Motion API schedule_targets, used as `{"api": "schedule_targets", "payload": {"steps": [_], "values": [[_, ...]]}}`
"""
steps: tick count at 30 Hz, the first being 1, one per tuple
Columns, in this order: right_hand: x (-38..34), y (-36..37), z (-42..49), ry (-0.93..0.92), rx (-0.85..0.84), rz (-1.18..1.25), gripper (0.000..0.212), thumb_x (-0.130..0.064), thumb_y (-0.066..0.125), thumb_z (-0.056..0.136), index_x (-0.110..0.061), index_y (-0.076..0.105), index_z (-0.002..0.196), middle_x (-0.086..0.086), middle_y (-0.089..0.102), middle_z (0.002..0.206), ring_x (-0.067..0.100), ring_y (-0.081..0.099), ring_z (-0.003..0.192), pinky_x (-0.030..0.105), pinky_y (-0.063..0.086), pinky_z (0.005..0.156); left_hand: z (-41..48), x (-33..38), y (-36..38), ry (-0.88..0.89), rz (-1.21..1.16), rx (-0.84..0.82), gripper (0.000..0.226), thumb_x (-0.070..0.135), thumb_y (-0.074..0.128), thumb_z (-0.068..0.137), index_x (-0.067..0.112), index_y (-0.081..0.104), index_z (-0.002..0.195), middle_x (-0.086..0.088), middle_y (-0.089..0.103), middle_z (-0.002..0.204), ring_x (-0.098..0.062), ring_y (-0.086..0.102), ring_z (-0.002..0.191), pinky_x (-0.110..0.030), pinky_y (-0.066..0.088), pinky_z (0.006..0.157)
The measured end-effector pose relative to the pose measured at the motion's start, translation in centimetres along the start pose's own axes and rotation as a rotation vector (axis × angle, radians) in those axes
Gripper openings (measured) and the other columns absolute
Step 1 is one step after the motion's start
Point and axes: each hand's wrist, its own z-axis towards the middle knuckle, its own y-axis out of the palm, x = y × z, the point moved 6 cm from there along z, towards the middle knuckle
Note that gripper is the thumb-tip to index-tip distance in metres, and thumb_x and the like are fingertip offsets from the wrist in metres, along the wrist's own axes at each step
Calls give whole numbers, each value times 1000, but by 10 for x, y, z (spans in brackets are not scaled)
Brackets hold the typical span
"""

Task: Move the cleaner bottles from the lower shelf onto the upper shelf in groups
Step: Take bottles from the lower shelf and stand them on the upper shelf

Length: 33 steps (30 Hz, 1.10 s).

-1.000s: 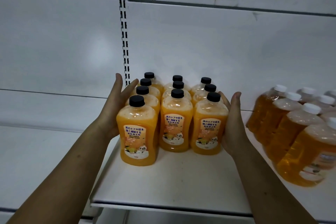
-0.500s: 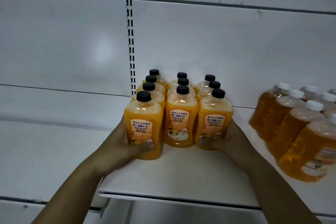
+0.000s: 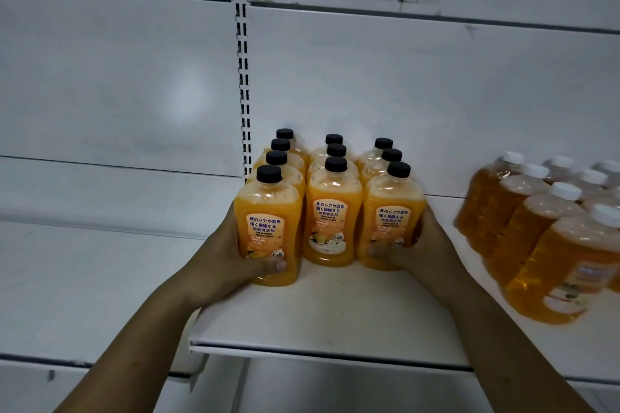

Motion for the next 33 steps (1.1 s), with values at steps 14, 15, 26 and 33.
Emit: {"api": "schedule_targets", "payload": {"steps": [14,15,26,33], "values": [[-120,81,8,-559,-63,-1403,145,-70,91,55,-37,2,165,19,6,174,42,15,159,64,12,126,10,-10,-1,36,81,17,113,43,98,58,39,35,152,32,65,123,5,64,116,-12,57,82],[-118,82,10,-548,-64,-1419,144,-67,93,54,-36,5,165,20,7,173,42,21,158,63,12,125,11,-10,-1,47,93,16,113,45,97,58,39,35,152,32,65,123,5,64,116,-12,56,83],[-114,83,15,-551,30,-1446,137,-55,102,37,-29,38,155,23,27,167,37,53,139,60,30,120,16,-14,-4,71,141,42,123,69,96,49,43,35,152,22,66,131,-9,67,120,-45,58,102],[-117,86,8,-528,10,-1449,137,-72,88,53,-28,16,163,26,8,171,40,44,146,62,16,124,13,-12,0,94,124,24,120,64,96,53,40,34,152,28,64,130,1,64,119,-26,58,96]]}}
